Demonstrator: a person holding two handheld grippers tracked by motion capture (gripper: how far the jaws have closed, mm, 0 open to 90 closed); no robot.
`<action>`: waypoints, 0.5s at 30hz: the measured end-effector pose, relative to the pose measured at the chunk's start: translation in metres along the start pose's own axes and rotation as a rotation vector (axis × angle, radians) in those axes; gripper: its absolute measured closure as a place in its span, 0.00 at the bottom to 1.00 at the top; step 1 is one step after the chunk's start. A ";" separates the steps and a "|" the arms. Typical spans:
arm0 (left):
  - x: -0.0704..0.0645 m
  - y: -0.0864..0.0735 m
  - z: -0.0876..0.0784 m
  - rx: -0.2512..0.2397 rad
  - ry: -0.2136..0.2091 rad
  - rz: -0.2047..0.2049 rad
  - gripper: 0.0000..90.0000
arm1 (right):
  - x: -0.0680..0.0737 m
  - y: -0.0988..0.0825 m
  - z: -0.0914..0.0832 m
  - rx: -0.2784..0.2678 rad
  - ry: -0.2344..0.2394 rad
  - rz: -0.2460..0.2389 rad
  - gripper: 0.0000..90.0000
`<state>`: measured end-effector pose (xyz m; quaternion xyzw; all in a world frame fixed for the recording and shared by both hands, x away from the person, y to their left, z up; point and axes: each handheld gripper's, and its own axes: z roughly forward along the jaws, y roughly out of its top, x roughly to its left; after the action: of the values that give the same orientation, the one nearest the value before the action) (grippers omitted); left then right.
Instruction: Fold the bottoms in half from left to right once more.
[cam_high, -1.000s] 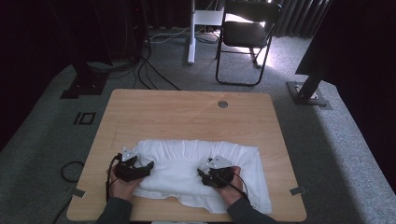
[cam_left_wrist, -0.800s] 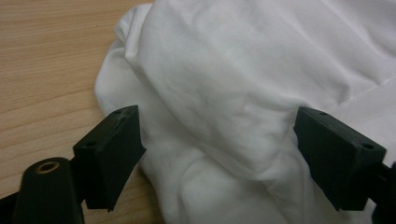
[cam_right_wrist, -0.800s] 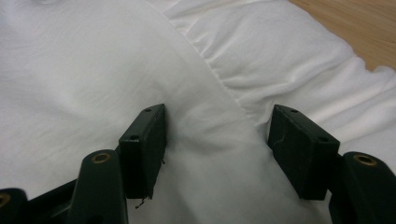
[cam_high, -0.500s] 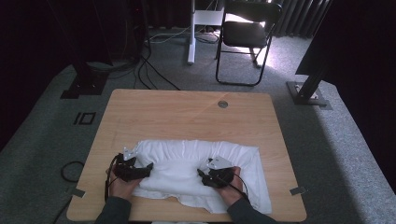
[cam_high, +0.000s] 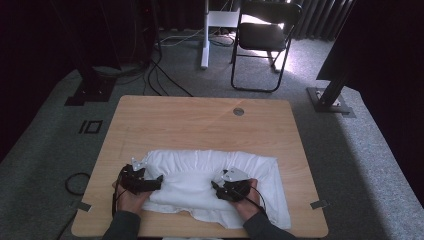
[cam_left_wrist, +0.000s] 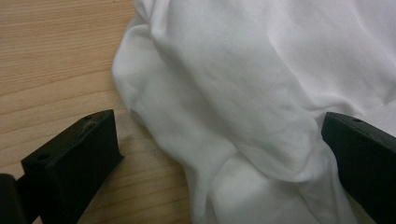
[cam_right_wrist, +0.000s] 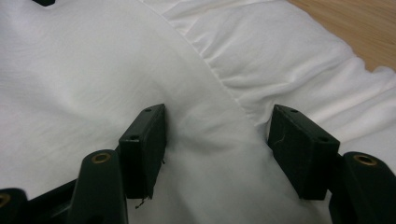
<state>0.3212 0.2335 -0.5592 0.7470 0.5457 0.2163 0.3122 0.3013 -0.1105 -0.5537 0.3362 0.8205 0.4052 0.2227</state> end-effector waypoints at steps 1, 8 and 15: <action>0.000 0.000 0.000 0.001 0.003 -0.001 0.00 | 0.000 0.000 0.000 -0.001 0.001 -0.001 0.41; 0.005 -0.002 -0.005 0.005 0.005 -0.040 0.00 | 0.000 0.000 0.000 -0.003 0.003 0.001 0.41; 0.005 -0.008 -0.010 0.009 0.009 -0.029 0.00 | -0.001 -0.001 0.000 -0.004 0.004 -0.001 0.41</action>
<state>0.3107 0.2425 -0.5581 0.7394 0.5587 0.2126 0.3096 0.3014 -0.1114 -0.5541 0.3342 0.8203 0.4076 0.2220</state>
